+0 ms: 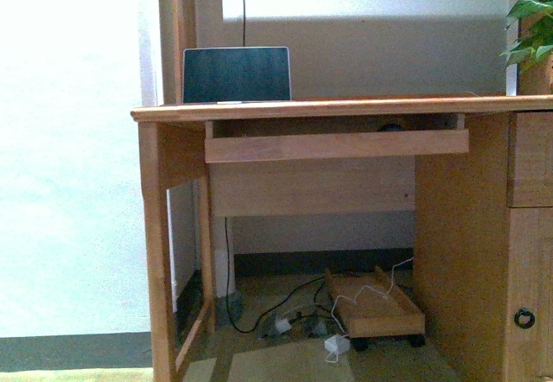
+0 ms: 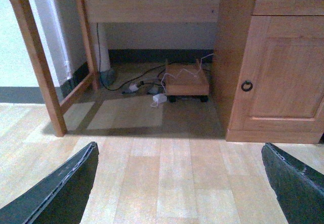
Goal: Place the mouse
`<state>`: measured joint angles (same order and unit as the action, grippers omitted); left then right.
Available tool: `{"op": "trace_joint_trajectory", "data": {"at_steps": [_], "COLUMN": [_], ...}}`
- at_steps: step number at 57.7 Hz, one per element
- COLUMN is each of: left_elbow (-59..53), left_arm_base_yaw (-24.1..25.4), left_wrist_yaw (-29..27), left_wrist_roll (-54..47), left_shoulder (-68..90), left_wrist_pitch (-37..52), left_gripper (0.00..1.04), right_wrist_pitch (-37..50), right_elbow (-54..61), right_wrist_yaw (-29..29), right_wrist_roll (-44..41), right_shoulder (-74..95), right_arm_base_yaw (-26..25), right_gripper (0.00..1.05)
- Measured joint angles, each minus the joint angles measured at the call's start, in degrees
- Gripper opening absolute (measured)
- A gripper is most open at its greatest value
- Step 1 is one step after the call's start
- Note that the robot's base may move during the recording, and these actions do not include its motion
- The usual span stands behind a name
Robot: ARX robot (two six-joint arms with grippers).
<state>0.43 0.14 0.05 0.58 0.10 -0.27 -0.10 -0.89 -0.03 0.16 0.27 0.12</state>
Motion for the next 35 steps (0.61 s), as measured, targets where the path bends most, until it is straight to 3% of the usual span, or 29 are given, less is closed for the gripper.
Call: {"op": "trace_joint_trajectory", "data": {"at_steps": [35], "left_elbow": [0.00], "left_arm_base_yaw": [0.00], "left_wrist_yaw": [0.02], "left_wrist_roll": [-0.02], "left_shoulder": [0.00], "left_wrist_pitch": [0.00], "left_gripper": [0.97], "right_wrist_pitch": [0.00], "right_elbow": [0.00], "right_wrist_yaw": [0.02], "right_wrist_roll": [0.00], "right_shoulder": [0.00], "right_arm_base_yaw": [0.00], "right_gripper": [0.97]}}
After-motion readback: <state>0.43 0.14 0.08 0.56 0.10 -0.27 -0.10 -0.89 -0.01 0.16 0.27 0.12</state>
